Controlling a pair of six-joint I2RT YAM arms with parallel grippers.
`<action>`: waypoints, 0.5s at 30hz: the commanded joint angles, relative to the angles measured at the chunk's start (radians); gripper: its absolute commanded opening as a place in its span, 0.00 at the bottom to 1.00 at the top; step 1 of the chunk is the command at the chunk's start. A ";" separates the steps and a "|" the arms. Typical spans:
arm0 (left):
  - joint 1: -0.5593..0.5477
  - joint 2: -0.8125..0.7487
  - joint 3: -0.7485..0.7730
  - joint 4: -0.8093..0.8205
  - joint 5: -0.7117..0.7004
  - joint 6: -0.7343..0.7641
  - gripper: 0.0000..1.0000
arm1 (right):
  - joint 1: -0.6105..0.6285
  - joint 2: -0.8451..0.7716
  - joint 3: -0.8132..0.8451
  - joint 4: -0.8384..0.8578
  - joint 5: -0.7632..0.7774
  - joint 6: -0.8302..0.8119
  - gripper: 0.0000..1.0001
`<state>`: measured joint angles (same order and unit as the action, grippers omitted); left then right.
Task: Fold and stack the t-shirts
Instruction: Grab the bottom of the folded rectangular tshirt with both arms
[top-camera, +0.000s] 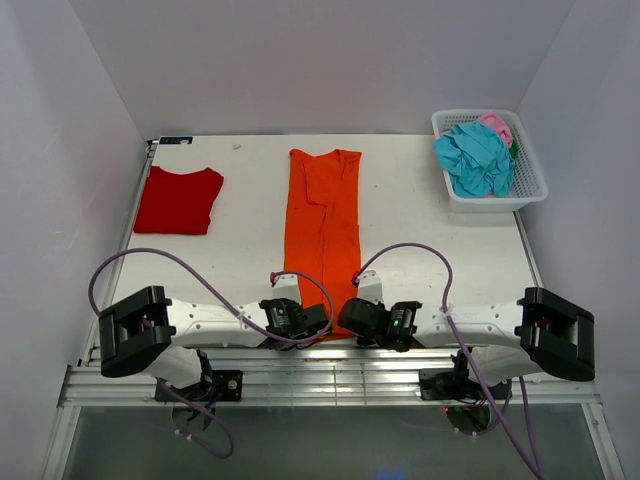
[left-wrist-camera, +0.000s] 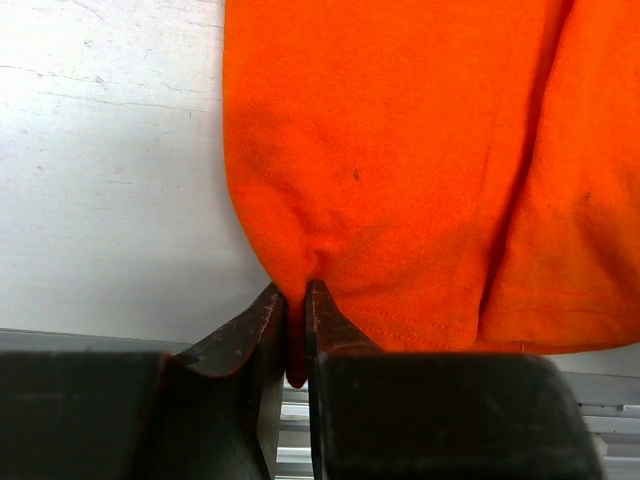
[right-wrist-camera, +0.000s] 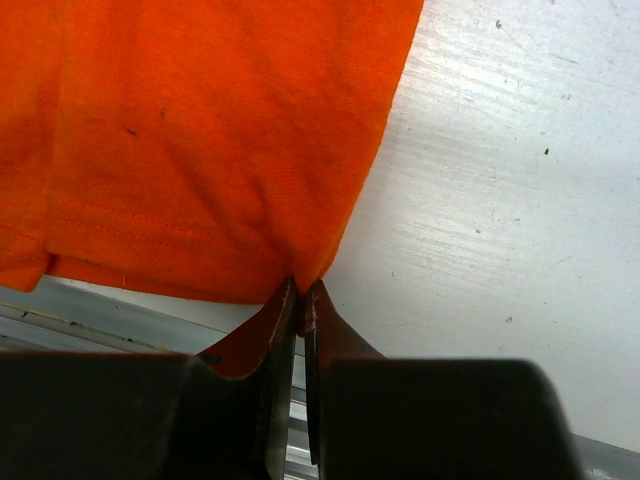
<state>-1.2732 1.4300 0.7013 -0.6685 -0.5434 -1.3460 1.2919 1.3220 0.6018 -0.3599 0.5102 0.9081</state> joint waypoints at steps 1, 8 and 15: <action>-0.009 0.026 -0.002 -0.003 0.045 0.004 0.24 | 0.006 0.032 0.004 -0.062 0.007 0.002 0.08; -0.018 0.004 0.004 -0.039 0.048 -0.002 0.33 | 0.007 0.046 0.012 -0.062 0.002 -0.003 0.08; -0.057 -0.060 0.013 -0.175 0.011 -0.085 0.61 | 0.007 0.063 0.012 -0.051 -0.009 -0.011 0.08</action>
<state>-1.3083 1.4132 0.7094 -0.7441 -0.5411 -1.3708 1.2919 1.3437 0.6205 -0.3679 0.5102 0.9020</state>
